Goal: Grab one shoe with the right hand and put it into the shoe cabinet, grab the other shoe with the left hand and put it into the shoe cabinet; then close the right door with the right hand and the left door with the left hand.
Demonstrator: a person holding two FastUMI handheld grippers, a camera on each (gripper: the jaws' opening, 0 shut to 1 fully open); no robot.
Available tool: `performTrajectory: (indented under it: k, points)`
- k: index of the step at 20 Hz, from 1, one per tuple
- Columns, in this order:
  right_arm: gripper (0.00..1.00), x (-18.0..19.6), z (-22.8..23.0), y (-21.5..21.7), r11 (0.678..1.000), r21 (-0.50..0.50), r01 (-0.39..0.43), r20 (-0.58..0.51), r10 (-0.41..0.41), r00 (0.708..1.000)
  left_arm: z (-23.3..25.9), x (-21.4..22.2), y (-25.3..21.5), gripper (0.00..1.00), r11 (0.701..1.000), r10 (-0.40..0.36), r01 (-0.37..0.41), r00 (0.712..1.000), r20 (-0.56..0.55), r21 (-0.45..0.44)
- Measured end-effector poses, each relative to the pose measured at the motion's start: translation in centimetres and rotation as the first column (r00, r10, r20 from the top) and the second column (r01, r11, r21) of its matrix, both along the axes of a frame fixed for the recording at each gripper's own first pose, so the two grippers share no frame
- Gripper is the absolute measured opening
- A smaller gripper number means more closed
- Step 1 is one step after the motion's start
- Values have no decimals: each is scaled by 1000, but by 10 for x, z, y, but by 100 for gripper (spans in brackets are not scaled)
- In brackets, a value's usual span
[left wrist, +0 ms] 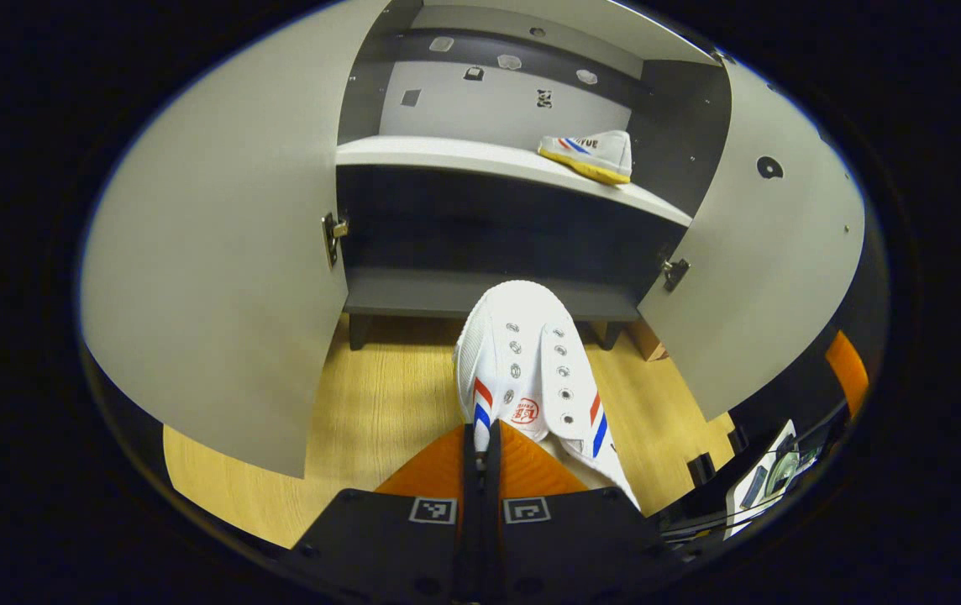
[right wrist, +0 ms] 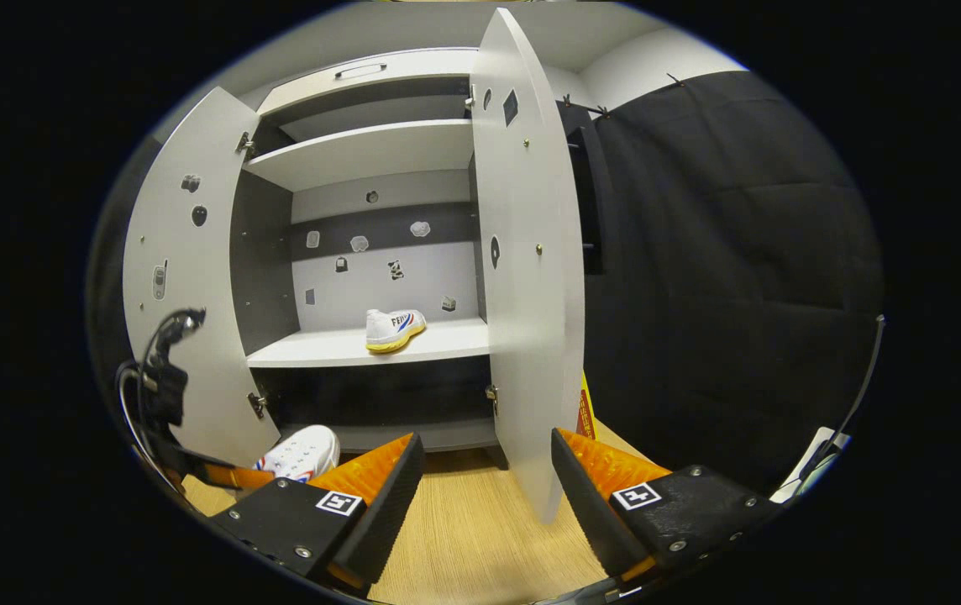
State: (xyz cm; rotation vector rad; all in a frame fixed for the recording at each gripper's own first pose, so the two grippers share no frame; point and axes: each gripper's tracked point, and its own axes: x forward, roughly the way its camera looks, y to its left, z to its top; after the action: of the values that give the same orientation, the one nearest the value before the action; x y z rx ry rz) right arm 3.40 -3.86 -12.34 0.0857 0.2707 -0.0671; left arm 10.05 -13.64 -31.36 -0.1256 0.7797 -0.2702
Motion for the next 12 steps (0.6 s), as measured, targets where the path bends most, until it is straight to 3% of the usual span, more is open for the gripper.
performTrajectory:
  k: [12]
  points:
    - [93, -5, 0, 13, 999, -13, -44, -3, 44, 999, 100, 4, 42, 6, 998, 41, -32, 989, 144, -58]
